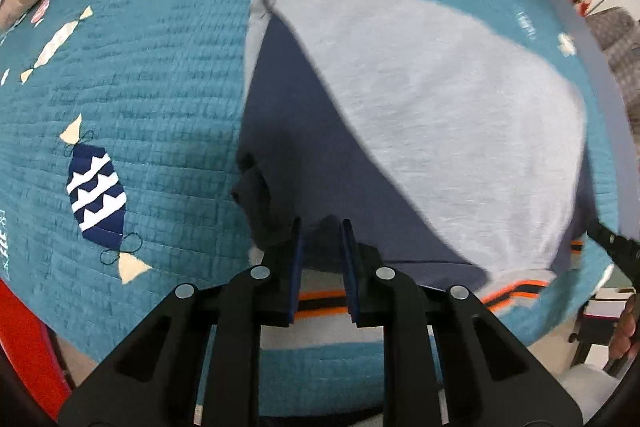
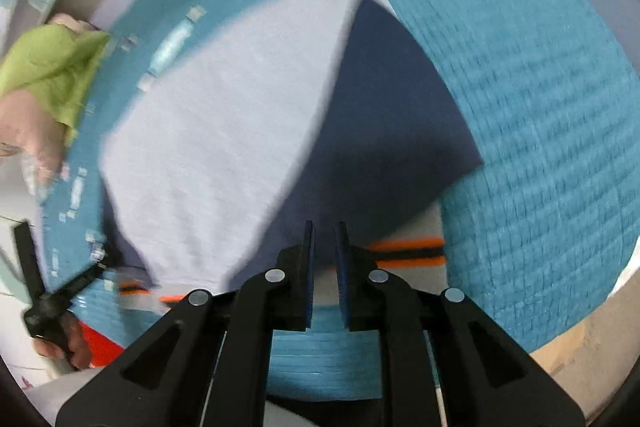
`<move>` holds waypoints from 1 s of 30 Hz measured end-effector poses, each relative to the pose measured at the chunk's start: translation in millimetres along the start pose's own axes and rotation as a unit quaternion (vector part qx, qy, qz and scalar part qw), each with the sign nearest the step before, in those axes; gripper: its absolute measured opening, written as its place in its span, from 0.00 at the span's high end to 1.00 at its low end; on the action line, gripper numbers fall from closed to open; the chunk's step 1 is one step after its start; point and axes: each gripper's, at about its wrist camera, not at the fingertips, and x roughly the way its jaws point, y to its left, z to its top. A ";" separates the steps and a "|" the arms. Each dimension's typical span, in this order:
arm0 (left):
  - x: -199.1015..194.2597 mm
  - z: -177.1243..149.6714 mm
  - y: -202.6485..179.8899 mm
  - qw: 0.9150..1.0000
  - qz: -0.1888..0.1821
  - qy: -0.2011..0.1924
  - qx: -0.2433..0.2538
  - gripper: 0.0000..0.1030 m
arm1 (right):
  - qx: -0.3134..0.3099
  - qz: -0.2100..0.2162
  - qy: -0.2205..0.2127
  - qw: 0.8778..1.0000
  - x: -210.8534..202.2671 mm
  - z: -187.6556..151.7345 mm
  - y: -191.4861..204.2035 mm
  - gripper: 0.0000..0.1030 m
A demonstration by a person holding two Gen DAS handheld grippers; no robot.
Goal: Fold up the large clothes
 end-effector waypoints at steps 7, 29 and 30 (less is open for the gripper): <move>-26.5 33.2 -33.6 0.998 -0.024 -0.057 0.028 0.81 | -0.013 0.000 -0.061 0.998 -14.3 43.0 7.3 0.88; 71.6 98.3 -83.2 0.980 0.020 -0.179 0.088 0.82 | -0.150 0.062 -0.098 0.982 117.1 84.1 65.1 0.94; 69.6 98.4 -77.5 0.980 0.026 -0.180 0.080 0.82 | -0.153 0.049 -0.105 0.981 112.4 84.8 61.1 0.94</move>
